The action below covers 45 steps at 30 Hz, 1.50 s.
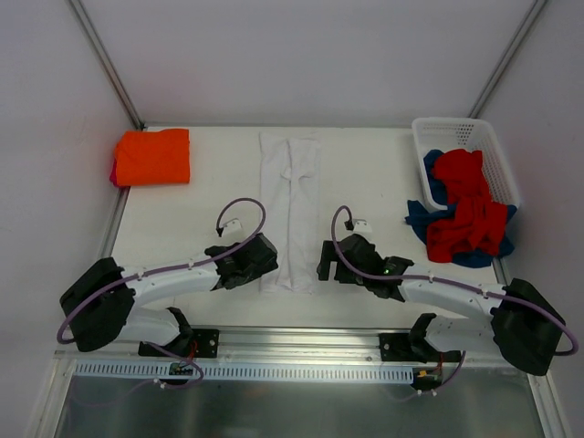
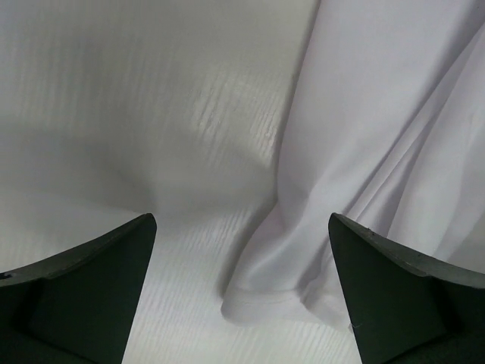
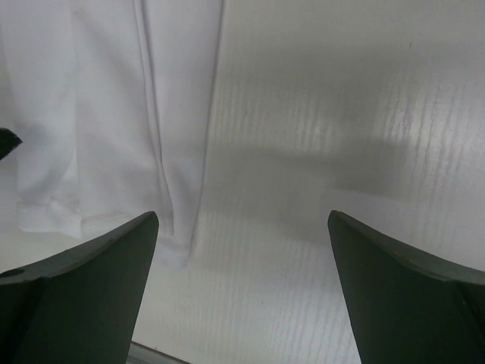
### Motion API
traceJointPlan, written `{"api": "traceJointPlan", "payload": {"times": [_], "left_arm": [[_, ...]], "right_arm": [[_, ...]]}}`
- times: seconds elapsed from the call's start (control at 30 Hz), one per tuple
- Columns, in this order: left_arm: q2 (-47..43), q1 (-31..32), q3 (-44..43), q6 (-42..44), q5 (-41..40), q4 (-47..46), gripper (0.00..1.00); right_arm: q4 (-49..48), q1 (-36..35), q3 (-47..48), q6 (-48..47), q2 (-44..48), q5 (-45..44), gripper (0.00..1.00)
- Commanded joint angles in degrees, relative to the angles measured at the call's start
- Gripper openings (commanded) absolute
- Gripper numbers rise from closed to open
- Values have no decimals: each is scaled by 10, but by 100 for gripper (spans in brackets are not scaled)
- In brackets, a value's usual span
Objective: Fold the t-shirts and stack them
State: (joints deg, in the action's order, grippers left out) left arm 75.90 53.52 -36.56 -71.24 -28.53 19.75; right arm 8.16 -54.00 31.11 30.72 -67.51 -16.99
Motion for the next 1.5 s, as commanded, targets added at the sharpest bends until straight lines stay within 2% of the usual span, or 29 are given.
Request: {"api": "traceJointPlan", "payload": {"times": [0.0,0.17,0.4,0.43,0.63,0.77,0.9,1.07,1.37,1.47], "left_arm": [[-76,-6,25,9,10,40,99],[-148,-3,84,-20,45,39,99],[-137,27,106,-87,63,33,93],[-130,34,104,-93,62,30,91],[-70,63,77,-108,67,5,87],[-50,69,68,-106,73,0,84],[-50,70,72,-108,74,-1,83],[-52,70,74,-114,76,-1,81],[-40,74,66,-113,73,-4,76],[-31,75,61,-109,72,-5,72]], "right_arm": [[-40,-4,-19,31,32,10,99],[-56,-5,-54,69,70,5,99],[-151,-10,-126,130,84,32,92],[-161,-13,-129,144,80,39,85],[-212,-53,-121,170,6,46,68],[-202,-70,-96,167,-20,51,65],[-199,-73,-91,167,-22,49,56],[-197,-78,-86,167,-28,49,40],[-199,-77,-69,152,-61,42,31],[-199,-77,-61,145,-82,43,20]]}}
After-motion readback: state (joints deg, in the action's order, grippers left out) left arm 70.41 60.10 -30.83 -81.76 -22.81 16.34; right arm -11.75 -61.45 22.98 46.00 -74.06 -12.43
